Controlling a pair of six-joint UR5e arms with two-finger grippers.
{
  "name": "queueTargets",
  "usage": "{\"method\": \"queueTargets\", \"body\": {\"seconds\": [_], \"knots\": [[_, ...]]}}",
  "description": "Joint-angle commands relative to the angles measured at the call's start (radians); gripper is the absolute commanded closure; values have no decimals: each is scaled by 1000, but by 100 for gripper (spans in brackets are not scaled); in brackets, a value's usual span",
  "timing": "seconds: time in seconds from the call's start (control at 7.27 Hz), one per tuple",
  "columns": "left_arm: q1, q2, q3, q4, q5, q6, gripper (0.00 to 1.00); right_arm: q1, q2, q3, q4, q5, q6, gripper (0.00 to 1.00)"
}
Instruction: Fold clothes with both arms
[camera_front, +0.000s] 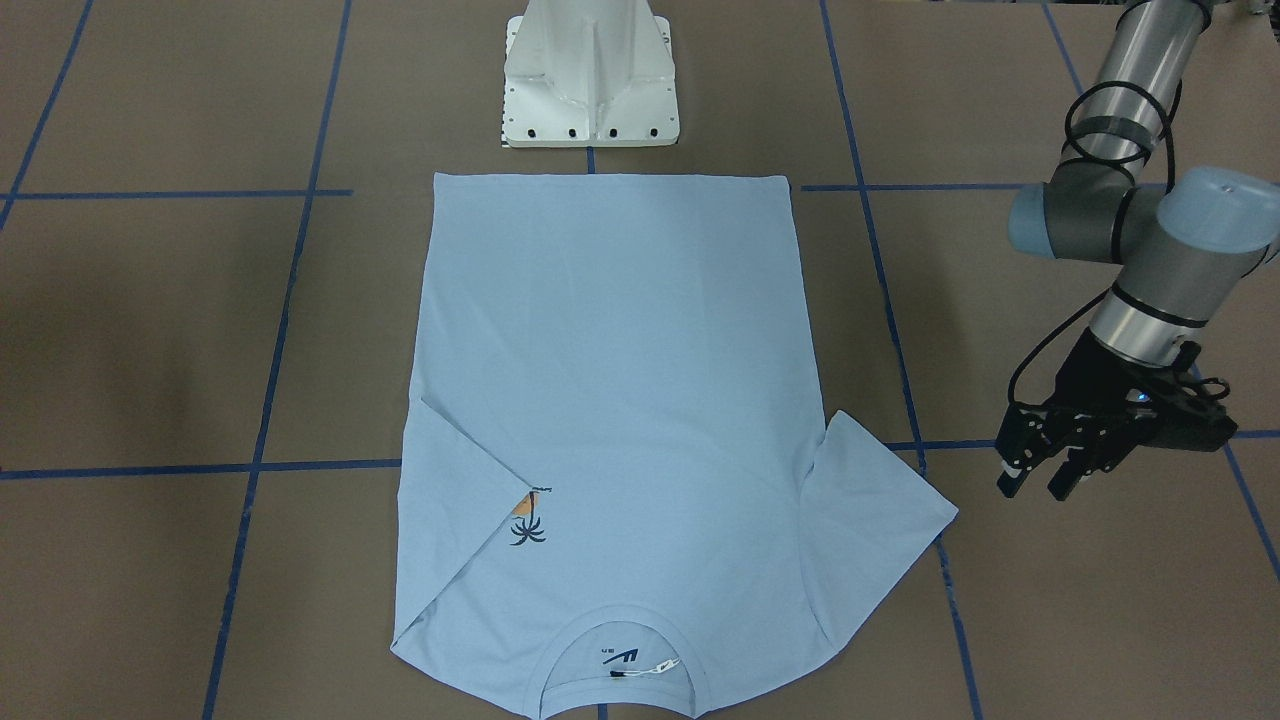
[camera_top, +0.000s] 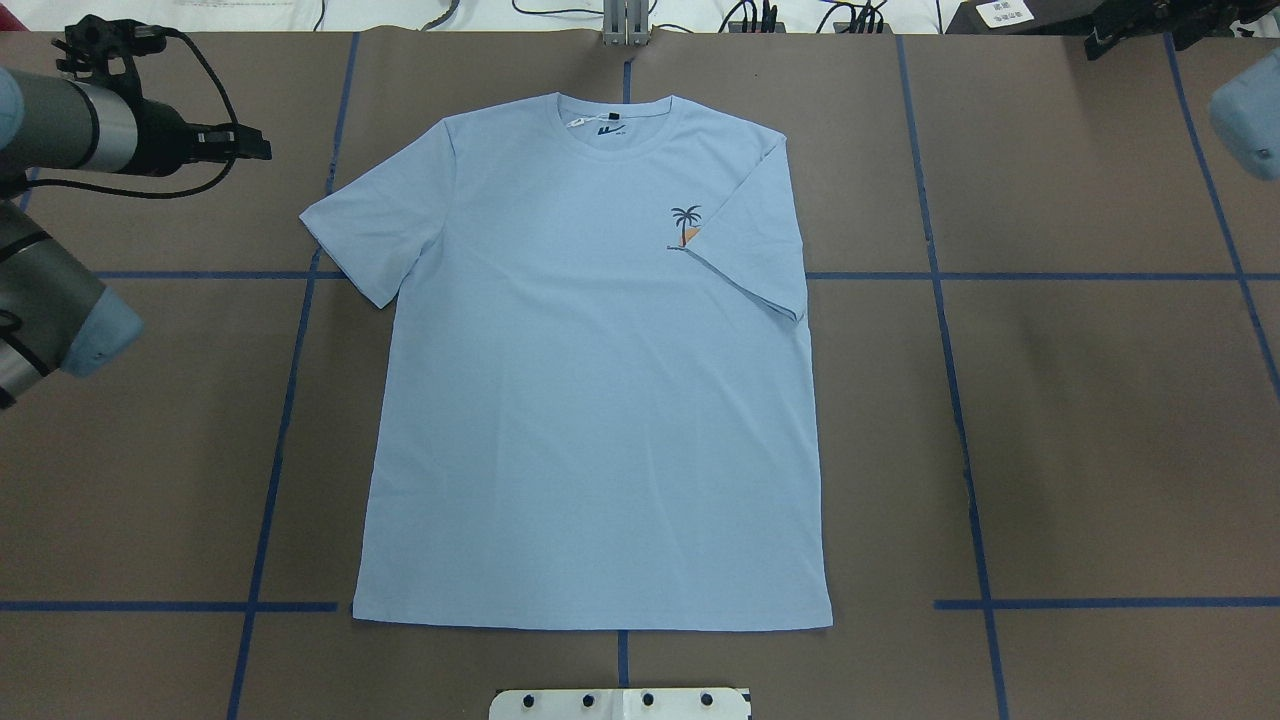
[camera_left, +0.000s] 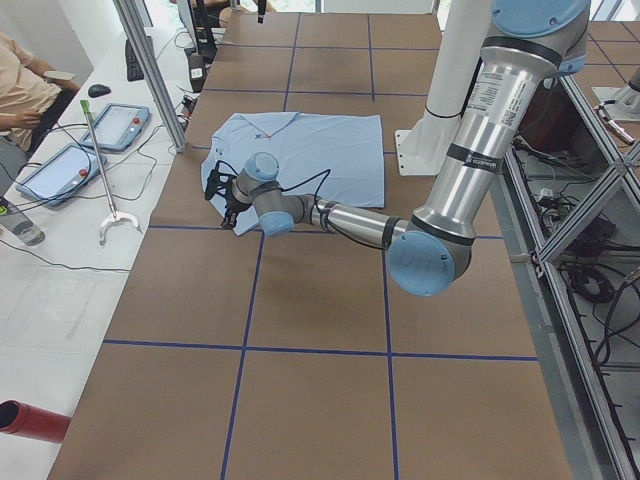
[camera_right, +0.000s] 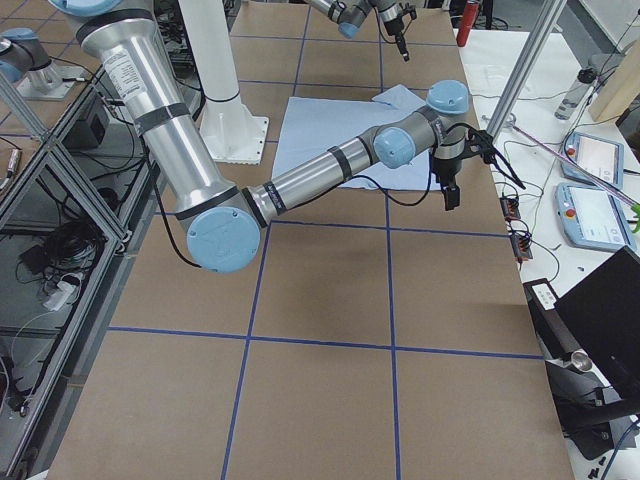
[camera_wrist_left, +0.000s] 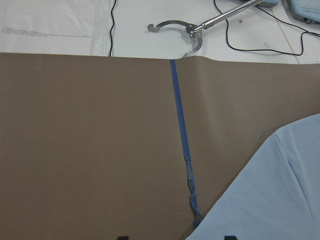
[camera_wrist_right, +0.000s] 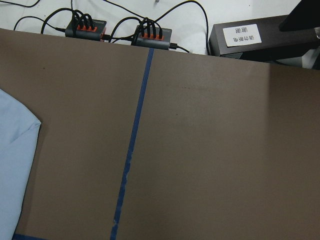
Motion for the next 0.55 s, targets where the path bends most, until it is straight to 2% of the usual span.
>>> {"method": "queueTargets", "body": {"seconds": [0.0, 0.41], "knots": [[25, -41, 97, -41, 15, -14, 36, 1, -6, 3, 0, 0, 0, 0], [80, -43, 106, -49, 27, -14, 36, 1, -12, 4, 0, 0, 0, 0]]}}
